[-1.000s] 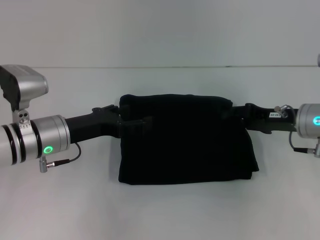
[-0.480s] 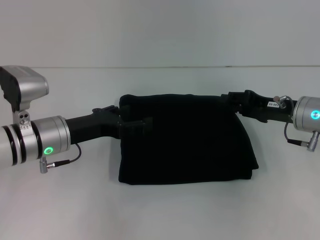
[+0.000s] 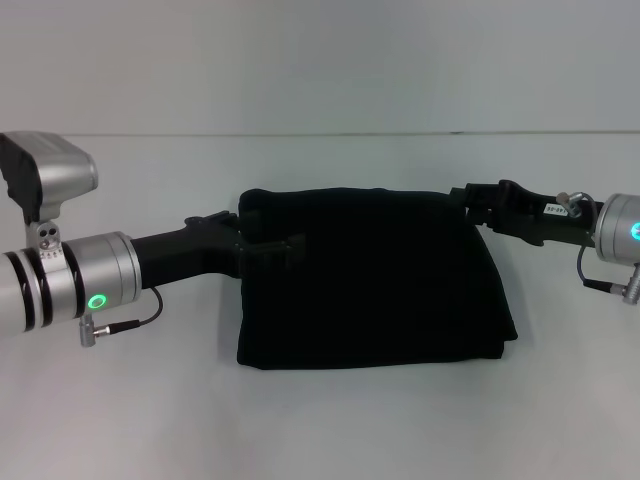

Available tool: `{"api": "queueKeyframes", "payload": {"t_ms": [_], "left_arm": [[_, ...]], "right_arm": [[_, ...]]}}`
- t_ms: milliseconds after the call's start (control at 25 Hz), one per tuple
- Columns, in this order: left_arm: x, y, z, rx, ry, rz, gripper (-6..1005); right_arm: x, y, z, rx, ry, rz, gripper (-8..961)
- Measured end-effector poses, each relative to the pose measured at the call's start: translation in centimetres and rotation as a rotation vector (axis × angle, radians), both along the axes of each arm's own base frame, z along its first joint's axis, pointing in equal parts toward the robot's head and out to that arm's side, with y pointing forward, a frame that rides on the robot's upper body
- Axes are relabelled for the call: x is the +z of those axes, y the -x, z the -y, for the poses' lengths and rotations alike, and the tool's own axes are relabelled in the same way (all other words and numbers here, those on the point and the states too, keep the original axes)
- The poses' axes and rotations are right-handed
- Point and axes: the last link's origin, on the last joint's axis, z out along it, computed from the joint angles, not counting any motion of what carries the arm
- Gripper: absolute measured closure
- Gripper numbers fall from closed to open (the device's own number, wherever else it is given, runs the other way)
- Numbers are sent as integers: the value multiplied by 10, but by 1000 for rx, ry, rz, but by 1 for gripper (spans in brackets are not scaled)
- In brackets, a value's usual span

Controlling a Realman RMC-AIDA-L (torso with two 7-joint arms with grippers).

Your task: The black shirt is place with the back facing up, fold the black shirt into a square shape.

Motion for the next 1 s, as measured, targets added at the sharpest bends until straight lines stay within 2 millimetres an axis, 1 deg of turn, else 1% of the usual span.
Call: {"api": "queueKeyframes", "payload": {"t_ms": [280,560,960,1000], "left_arm": [[0,0,0,0,1,0,209],[0,-1,0,-1,1,0,212],[1,0,-1,2,-3,0,215],[0,0,-1,3,-3,0,216]], "right_arm": [[-1,-6,4,-19,21,10,509],[-2,-6,6,-19,31,9,518],[-1,-12,11,-21,34,9,531],[-1,-12,11,-18,35,9,572]]}}
